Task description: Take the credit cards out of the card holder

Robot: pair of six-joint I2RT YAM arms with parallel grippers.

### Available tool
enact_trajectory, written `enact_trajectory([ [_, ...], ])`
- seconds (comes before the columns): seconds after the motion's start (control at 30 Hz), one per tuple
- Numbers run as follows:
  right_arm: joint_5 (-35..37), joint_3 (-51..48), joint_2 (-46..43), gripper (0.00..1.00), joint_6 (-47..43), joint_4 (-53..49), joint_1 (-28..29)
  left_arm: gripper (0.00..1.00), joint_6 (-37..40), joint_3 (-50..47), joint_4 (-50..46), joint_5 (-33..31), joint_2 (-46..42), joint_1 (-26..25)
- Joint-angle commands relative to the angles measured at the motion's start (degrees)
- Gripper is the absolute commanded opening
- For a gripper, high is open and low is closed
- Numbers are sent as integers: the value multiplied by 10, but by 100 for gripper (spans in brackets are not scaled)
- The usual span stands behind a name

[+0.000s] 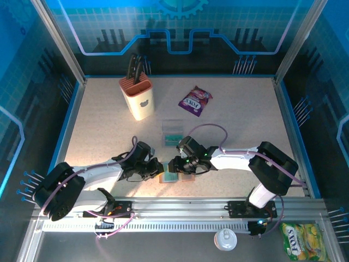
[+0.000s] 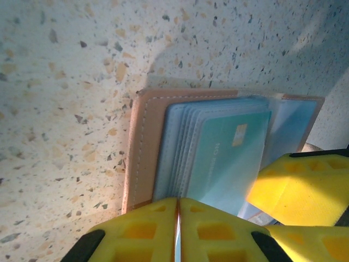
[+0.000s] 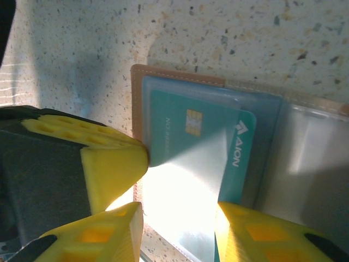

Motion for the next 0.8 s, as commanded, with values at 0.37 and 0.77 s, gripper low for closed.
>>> enact_trajectory([
  [0.37, -16, -22, 12, 40, 15, 27, -10, 11, 8, -15, -6, -5, 17, 4],
  [0.77, 28, 1, -20, 40, -23, -66, -10, 11, 7, -11, -12, -7, 13, 4],
])
